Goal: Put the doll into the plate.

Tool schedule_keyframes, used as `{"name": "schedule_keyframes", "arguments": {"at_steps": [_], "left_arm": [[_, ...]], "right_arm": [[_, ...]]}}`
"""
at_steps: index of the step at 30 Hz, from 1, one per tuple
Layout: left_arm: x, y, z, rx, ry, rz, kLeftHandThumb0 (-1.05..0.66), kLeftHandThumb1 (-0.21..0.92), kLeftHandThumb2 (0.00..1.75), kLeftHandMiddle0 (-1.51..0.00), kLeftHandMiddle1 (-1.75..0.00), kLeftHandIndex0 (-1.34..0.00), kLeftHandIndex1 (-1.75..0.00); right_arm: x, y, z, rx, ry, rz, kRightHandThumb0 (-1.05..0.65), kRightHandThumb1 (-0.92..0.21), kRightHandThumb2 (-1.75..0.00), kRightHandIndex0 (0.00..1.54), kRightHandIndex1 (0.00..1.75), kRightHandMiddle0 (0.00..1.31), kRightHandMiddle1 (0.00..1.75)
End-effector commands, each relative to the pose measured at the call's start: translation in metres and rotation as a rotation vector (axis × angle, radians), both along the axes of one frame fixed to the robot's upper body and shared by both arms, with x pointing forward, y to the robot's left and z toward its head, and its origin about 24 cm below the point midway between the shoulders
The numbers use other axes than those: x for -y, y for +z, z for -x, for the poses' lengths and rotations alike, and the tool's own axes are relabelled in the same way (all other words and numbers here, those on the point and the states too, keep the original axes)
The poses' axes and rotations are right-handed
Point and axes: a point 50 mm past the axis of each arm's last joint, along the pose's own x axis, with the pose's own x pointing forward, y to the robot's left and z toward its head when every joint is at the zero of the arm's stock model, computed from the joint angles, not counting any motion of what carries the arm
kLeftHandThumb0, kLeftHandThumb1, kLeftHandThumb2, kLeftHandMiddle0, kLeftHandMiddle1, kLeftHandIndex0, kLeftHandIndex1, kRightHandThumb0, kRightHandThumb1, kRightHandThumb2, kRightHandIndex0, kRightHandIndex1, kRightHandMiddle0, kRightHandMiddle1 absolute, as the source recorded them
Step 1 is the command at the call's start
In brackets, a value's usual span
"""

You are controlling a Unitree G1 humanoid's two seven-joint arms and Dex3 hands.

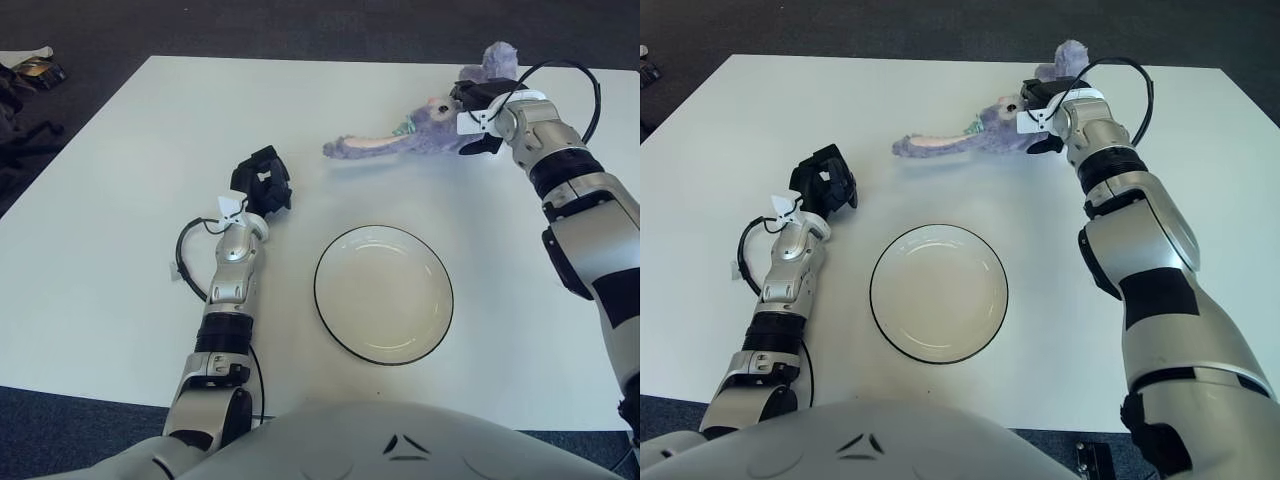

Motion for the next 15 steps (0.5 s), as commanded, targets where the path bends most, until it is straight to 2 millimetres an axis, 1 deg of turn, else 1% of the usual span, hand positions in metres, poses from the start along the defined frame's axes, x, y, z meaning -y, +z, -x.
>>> {"name": "schedule_keyframes", "arguments": {"at_steps": [1,6,8,9,11,15], "left_arm": [[-0.001,-0.034,0.018,-0.138,0.024,0.020,-0.50,0.69,0.96,-1.34,-1.75,-1.07,-1.75],[0.000,-0.034,0.019,-0.139,0.020,0.021,-0.51,0.69,0.96,-1.34,-1.75,-1.07,-1.75],[0.000,-0.034,0.019,-0.139,0.018,0.019,-0.50,0.69,0.96,-1.34,-1.75,-1.07,-1.75],[0.000,-0.034,0.019,-0.139,0.018,0.018,-0.50,0.69,0.96,-1.34,-1.75,-1.07,-1.75],[0.000,-0.034,0.019,-0.140,0.018,0.018,-0.50,0.69,0.96,-1.34,-1.75,-1.07,-1.75],[0.000,-0.034,0.019,-0.141,0.017,0.021,-0.50,0.69,0.96,-1.34,-1.75,-1.06,-1.75]], "right_arm": [[0.003,-0.011,0.001,-0.049,-0.046,0.004,-0.36,-0.20,-1.12,0.26,0.68,0.00,0.40],[0.007,-0.032,0.005,-0.085,-0.079,0.014,-0.38,-0.20,-1.10,0.30,0.77,0.00,0.45],[0.010,-0.042,0.008,-0.096,-0.090,0.017,-0.40,-0.21,-1.09,0.32,0.90,0.00,0.47],[0.011,-0.044,0.009,-0.098,-0.092,0.018,-0.40,-0.21,-1.08,0.32,0.95,0.00,0.47],[0.010,-0.043,0.009,-0.098,-0.089,0.021,-0.41,-0.22,-1.08,0.32,0.99,0.00,0.47],[0.008,-0.043,0.008,-0.098,-0.084,0.035,-0.41,-0.21,-1.08,0.30,1.01,0.00,0.48]]}}
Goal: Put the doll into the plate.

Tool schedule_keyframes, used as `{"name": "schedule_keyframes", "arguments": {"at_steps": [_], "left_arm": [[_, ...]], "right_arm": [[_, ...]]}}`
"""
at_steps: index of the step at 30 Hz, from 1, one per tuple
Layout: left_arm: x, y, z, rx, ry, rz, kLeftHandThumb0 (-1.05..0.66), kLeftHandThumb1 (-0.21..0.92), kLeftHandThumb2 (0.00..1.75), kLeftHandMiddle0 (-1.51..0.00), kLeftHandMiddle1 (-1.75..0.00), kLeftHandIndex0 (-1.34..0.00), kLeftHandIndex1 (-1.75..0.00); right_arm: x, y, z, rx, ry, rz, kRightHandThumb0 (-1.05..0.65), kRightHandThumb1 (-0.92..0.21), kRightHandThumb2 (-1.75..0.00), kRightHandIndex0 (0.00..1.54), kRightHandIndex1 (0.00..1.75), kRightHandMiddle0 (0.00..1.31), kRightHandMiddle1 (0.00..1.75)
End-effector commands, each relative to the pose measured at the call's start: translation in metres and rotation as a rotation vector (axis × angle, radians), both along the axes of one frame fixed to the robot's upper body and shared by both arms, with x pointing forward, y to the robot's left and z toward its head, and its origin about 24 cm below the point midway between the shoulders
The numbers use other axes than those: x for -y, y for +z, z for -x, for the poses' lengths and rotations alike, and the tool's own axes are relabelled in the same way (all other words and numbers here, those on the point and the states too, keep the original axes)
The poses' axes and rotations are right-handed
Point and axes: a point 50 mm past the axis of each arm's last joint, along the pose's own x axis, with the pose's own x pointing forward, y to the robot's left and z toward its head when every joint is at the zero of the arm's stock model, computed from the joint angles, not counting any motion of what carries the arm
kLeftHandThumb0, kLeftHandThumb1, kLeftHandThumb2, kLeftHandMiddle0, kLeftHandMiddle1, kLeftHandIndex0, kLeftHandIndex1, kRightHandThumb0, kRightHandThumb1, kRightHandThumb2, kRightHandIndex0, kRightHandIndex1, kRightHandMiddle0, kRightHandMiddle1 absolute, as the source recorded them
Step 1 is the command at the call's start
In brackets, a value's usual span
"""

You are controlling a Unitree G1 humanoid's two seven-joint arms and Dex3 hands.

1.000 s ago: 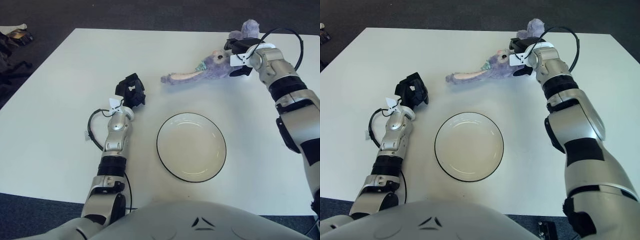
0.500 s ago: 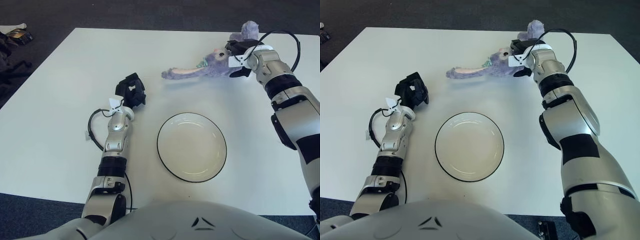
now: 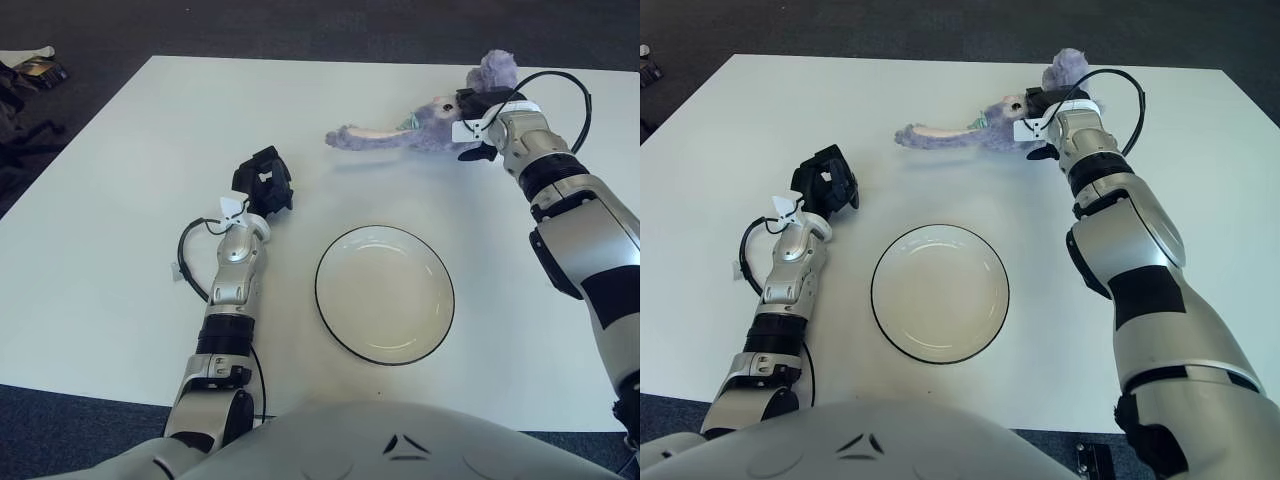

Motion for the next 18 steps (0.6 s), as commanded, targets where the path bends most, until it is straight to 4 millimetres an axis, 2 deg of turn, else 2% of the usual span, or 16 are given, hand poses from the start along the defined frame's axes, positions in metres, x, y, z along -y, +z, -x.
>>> {"name": "schedule_keyframes", "arguments": {"at_steps": [1,4,6,12,18], "left_arm": [[-0.002,-0.035,0.018,-0.142,0.019,0.016,-0.50,0.69,0.96,-1.34,-1.75,-1.06,-1.75],[-0.002,-0.035,0.018,-0.146,0.023,0.023,-0.50,0.69,0.96,-1.34,-1.75,-1.06,-1.75],[-0.002,-0.035,0.019,-0.146,0.025,0.024,-0.50,0.69,0.96,-1.34,-1.75,-1.07,-1.75],[-0.001,-0.035,0.019,-0.141,0.023,0.029,-0.50,0.69,0.96,-1.33,-1.75,-1.06,-1.75],[-0.001,-0.035,0.020,-0.139,0.024,0.029,-0.50,0.69,0.96,-1.33,-1.75,-1.05,-1.75]], "right_arm": [[0.005,-0.025,0.007,-0.089,-0.034,0.013,-0.41,-0.21,-1.08,0.29,1.04,0.00,0.50],[0.005,-0.032,0.009,-0.094,-0.041,0.026,-0.41,-0.20,-1.08,0.27,1.09,0.00,0.52],[0.005,-0.035,0.010,-0.097,-0.041,0.030,-0.39,-0.19,-1.09,0.18,1.06,0.00,0.52],[0.005,-0.050,0.015,-0.102,-0.046,0.027,-0.36,-0.15,-1.12,0.08,0.94,0.00,0.53],[0.003,-0.059,0.018,-0.085,-0.052,0.013,-0.34,-0.14,-1.14,0.02,0.98,0.00,0.58]]}}
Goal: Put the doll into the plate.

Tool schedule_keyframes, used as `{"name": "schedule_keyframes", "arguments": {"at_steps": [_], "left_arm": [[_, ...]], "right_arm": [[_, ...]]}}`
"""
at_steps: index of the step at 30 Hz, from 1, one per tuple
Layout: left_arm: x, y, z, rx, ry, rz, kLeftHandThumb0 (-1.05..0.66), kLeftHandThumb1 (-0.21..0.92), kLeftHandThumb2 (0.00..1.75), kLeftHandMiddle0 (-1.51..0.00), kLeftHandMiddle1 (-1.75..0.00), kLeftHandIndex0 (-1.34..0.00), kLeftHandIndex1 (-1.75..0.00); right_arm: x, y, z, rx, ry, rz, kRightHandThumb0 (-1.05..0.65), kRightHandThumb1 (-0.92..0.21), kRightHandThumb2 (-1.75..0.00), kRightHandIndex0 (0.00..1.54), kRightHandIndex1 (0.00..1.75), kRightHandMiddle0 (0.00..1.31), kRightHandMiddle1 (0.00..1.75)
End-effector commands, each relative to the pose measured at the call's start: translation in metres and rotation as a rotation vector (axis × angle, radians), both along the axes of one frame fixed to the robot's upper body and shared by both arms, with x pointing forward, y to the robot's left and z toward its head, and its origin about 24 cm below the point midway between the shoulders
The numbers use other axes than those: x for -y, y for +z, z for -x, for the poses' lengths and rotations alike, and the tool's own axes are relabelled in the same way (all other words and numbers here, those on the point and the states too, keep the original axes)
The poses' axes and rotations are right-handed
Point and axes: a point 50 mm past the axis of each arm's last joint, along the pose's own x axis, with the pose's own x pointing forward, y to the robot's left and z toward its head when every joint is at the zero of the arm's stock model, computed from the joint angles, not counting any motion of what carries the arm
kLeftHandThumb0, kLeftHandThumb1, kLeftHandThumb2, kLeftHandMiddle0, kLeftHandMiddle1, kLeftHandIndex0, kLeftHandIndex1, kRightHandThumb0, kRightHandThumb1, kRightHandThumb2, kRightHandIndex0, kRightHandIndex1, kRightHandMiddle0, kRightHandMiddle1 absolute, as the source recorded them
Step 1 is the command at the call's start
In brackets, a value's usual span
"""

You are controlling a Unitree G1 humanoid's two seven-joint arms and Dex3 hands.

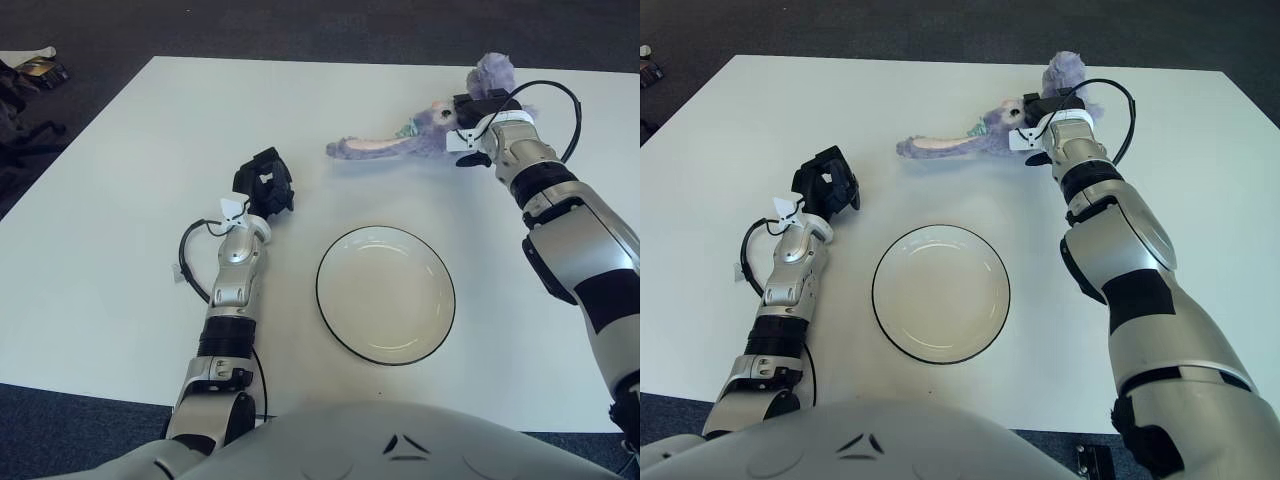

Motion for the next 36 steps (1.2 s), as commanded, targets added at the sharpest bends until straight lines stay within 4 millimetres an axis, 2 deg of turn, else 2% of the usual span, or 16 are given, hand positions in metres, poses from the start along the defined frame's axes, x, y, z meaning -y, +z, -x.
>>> {"name": "schedule_keyframes", "arguments": {"at_steps": [1,4,6,7,8,11,12,13,14,15,16,17,21,23,30,36], "left_arm": [[-0.002,-0.034,0.018,-0.135,0.022,0.018,-0.50,0.69,0.96,-1.33,-1.75,-1.05,-1.75],[-0.002,-0.034,0.018,-0.137,0.023,0.018,-0.50,0.69,0.96,-1.33,-1.75,-1.05,-1.75],[-0.002,-0.034,0.018,-0.137,0.022,0.016,-0.50,0.69,0.96,-1.33,-1.75,-1.05,-1.75],[-0.002,-0.034,0.018,-0.137,0.021,0.016,-0.50,0.69,0.96,-1.33,-1.75,-1.05,-1.75],[-0.002,-0.034,0.018,-0.137,0.021,0.015,-0.50,0.69,0.96,-1.33,-1.75,-1.05,-1.75],[-0.003,-0.034,0.018,-0.139,0.020,0.014,-0.50,0.69,0.96,-1.33,-1.75,-1.05,-1.75],[-0.003,-0.034,0.018,-0.139,0.020,0.013,-0.50,0.69,0.96,-1.33,-1.75,-1.05,-1.75],[-0.003,-0.034,0.018,-0.139,0.020,0.013,-0.50,0.69,0.96,-1.33,-1.75,-1.05,-1.75],[-0.003,-0.034,0.018,-0.140,0.021,0.013,-0.50,0.69,0.96,-1.33,-1.75,-1.05,-1.75],[-0.003,-0.034,0.018,-0.140,0.022,0.013,-0.50,0.69,0.96,-1.33,-1.75,-1.05,-1.75],[-0.002,-0.034,0.018,-0.140,0.022,0.014,-0.50,0.69,0.96,-1.33,-1.75,-1.05,-1.75],[-0.002,-0.033,0.018,-0.140,0.023,0.014,-0.50,0.69,0.96,-1.32,-1.75,-1.05,-1.75],[-0.002,-0.032,0.018,-0.135,0.020,0.021,-0.50,0.69,0.96,-1.32,-1.75,-1.05,-1.75],[-0.002,-0.032,0.018,-0.133,0.019,0.022,-0.50,0.69,0.96,-1.32,-1.75,-1.04,-1.75],[-0.003,-0.032,0.017,-0.134,0.018,0.019,-0.50,0.69,0.96,-1.32,-1.75,-1.04,-1.75],[-0.004,-0.032,0.016,-0.139,0.021,0.018,-0.50,0.69,0.96,-1.33,-1.75,-1.04,-1.75]], "right_arm": [[0.006,-0.040,0.014,-0.117,-0.046,-0.017,-0.33,-0.14,-1.14,0.01,1.03,0.00,0.61],[0.007,-0.042,0.015,-0.100,-0.044,-0.017,-0.30,-0.13,-1.15,0.00,1.16,0.00,0.74],[0.008,-0.043,0.016,-0.085,-0.043,-0.024,-0.20,-0.10,-1.21,0.00,1.27,0.00,0.90],[0.008,-0.043,0.016,-0.079,-0.043,-0.028,-0.12,-0.07,-1.26,0.00,1.35,0.00,1.14],[0.008,-0.044,0.016,-0.073,-0.045,-0.034,-0.07,-0.05,-1.30,0.00,1.40,0.00,1.30],[0.008,-0.045,0.017,-0.052,-0.055,-0.056,0.06,-0.03,-1.39,0.00,1.56,0.02,1.60],[0.012,-0.048,0.019,-0.042,-0.066,-0.066,0.08,-0.03,-1.40,0.00,1.58,0.02,1.63],[0.015,-0.049,0.020,-0.035,-0.073,-0.072,0.12,-0.04,-1.41,0.04,1.64,0.09,1.67],[0.016,-0.051,0.021,-0.024,-0.073,-0.078,0.15,-0.05,-1.42,0.06,1.68,0.13,1.70],[0.016,-0.052,0.022,-0.016,-0.072,-0.082,0.20,-0.12,-1.38,0.15,1.69,0.18,1.71],[0.016,-0.051,0.021,0.001,-0.064,-0.091,0.29,-0.23,-1.31,0.28,1.71,0.26,1.72],[0.015,-0.051,0.021,0.014,-0.059,-0.098,0.35,-0.27,-1.30,0.39,1.72,0.40,1.73],[0.018,-0.050,0.024,0.112,-0.049,-0.176,0.46,-0.28,-1.34,0.58,1.74,0.70,1.74],[0.020,-0.050,0.025,0.159,-0.053,-0.222,0.47,-0.26,-1.37,0.62,1.74,0.78,1.74],[0.022,-0.051,0.028,0.240,-0.065,-0.310,0.50,-0.22,-1.42,0.68,1.75,0.94,1.75],[0.023,-0.050,0.029,0.267,-0.053,-0.321,0.51,-0.22,-1.44,0.69,1.75,0.96,1.75]]}}
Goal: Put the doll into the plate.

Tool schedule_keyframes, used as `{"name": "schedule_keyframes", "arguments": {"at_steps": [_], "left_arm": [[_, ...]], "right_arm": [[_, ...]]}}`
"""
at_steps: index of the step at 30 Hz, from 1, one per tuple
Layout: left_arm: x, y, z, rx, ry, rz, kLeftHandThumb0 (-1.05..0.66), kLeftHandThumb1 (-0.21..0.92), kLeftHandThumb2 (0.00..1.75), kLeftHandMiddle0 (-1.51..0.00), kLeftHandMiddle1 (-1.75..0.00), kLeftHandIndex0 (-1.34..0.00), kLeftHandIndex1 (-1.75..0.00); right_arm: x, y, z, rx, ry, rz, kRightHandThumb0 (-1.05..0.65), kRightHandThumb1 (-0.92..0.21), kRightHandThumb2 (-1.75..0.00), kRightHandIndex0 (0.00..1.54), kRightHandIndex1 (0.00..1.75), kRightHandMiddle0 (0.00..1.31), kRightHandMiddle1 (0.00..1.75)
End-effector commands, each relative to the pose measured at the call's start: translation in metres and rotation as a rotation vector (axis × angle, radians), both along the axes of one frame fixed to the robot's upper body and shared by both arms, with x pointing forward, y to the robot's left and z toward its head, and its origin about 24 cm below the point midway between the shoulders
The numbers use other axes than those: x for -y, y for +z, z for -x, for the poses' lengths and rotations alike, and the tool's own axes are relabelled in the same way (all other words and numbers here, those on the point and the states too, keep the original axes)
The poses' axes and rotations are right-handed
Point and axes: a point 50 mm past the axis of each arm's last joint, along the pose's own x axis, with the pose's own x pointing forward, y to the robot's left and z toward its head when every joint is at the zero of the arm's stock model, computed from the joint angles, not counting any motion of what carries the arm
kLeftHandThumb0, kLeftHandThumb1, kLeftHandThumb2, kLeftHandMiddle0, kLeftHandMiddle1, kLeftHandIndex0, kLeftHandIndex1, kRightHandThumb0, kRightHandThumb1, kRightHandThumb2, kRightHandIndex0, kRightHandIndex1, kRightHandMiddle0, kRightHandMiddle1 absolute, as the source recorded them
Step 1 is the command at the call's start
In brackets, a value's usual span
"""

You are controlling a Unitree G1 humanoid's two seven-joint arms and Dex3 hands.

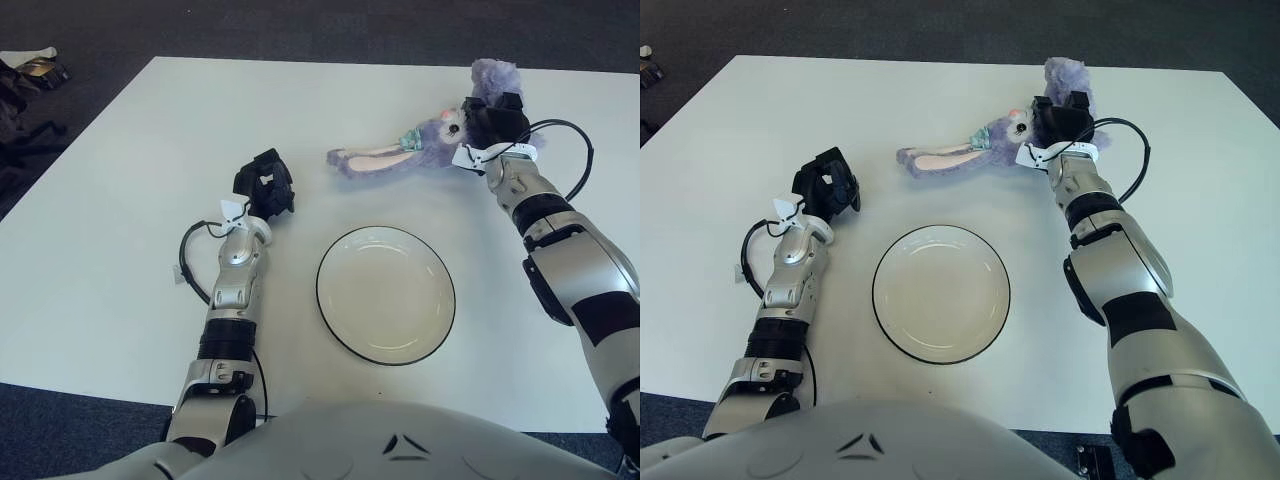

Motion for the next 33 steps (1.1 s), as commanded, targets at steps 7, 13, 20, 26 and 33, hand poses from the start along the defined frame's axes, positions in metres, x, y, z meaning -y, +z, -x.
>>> {"name": "schedule_keyframes", "arguments": {"at_steps": [7,13,20,26,33], "left_arm": [[-0.0041,-0.0318,0.0143,-0.133,0.019,0.012,-0.50,0.69,0.96,-1.33,-1.75,-1.04,-1.75],[-0.0044,-0.0314,0.0142,-0.128,0.021,0.015,-0.50,0.69,0.96,-1.33,-1.75,-1.04,-1.75],[-0.0042,-0.0312,0.0145,-0.124,0.019,0.016,-0.50,0.69,0.96,-1.34,-1.75,-1.05,-1.75],[-0.0044,-0.0314,0.0147,-0.126,0.017,0.005,-0.50,0.69,0.96,-1.34,-1.75,-1.06,-1.75],[-0.0047,-0.0312,0.0145,-0.128,0.017,0.006,-0.50,0.69,0.96,-1.34,-1.75,-1.06,-1.75]], "right_arm": [[0.0082,-0.0292,0.0122,-0.092,-0.027,-0.018,0.51,-0.21,-1.45,0.69,1.75,0.99,1.75],[0.0098,-0.0281,0.0122,-0.087,-0.030,-0.020,0.52,-0.19,-1.47,0.71,1.75,0.99,1.75],[0.0112,-0.0277,0.0128,-0.075,-0.028,-0.019,0.52,-0.19,-1.47,0.71,1.75,1.00,1.75],[0.0126,-0.0268,0.0132,-0.057,-0.032,-0.024,0.50,-0.23,-1.42,0.67,1.75,1.01,1.75],[0.0130,-0.0220,0.0120,-0.032,-0.023,-0.038,0.49,-0.25,-1.39,0.65,1.75,1.01,1.75]]}}
